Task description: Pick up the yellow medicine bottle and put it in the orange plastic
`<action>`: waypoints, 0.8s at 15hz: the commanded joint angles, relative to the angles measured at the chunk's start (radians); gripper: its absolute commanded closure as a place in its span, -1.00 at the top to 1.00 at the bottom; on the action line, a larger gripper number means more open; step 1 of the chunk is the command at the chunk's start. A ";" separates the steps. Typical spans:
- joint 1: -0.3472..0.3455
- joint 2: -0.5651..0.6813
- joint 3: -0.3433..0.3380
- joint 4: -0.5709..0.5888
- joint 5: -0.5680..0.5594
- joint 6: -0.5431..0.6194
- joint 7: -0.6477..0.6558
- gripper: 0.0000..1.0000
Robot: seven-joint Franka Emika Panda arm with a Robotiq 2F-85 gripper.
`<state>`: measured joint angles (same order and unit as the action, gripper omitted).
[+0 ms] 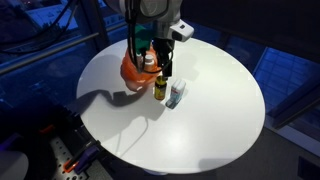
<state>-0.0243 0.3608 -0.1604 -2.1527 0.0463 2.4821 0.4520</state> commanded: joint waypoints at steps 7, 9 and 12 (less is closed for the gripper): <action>0.028 -0.097 -0.041 -0.061 -0.061 -0.011 0.096 1.00; 0.032 -0.099 -0.047 -0.070 -0.092 -0.018 0.124 1.00; 0.028 -0.088 -0.039 -0.075 -0.101 -0.010 0.133 1.00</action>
<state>-0.0059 0.2906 -0.1928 -2.2076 -0.0318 2.4790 0.5543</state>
